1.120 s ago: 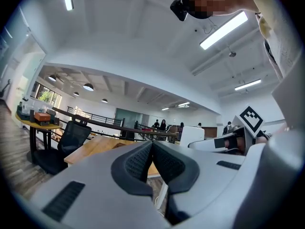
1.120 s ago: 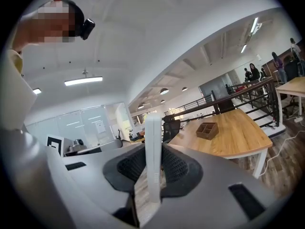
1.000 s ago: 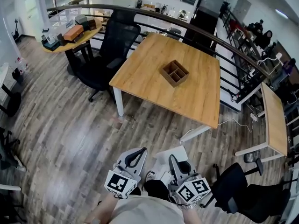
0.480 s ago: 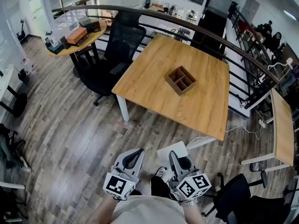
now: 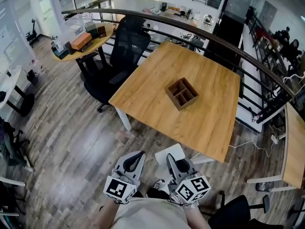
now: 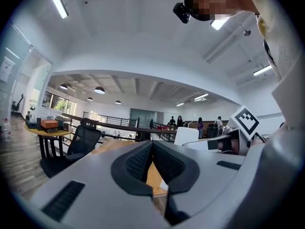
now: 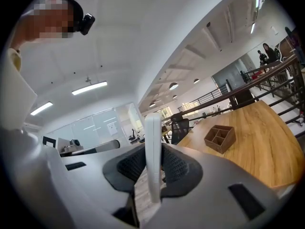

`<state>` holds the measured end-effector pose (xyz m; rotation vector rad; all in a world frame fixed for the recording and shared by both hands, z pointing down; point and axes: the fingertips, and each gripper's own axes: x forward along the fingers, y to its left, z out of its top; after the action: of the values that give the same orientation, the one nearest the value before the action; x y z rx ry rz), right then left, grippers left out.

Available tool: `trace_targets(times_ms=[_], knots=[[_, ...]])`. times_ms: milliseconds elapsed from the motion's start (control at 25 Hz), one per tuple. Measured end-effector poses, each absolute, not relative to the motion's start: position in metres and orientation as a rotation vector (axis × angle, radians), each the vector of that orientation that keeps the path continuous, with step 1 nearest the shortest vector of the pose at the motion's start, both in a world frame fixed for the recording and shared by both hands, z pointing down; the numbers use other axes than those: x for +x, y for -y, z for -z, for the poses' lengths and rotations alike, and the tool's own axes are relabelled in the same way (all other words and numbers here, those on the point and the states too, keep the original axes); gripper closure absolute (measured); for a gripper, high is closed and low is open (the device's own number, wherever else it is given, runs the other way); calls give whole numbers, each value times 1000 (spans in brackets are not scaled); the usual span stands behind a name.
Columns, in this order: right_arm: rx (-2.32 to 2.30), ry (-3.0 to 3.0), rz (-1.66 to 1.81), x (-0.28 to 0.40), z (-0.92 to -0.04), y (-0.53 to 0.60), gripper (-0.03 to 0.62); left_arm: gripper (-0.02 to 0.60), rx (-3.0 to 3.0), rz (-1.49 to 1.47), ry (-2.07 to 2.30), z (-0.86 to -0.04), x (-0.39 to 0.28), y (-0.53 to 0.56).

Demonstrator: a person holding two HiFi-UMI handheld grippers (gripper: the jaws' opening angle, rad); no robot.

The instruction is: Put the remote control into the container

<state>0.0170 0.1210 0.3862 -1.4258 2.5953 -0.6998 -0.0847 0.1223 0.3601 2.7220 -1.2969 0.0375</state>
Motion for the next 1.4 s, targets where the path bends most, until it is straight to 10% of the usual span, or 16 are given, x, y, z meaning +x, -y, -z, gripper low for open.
trace_targets(times_ms=[1400], knots=[[-1783,-2451,664,92,-398,213,491,569,2829,161,921,-372,16,243]])
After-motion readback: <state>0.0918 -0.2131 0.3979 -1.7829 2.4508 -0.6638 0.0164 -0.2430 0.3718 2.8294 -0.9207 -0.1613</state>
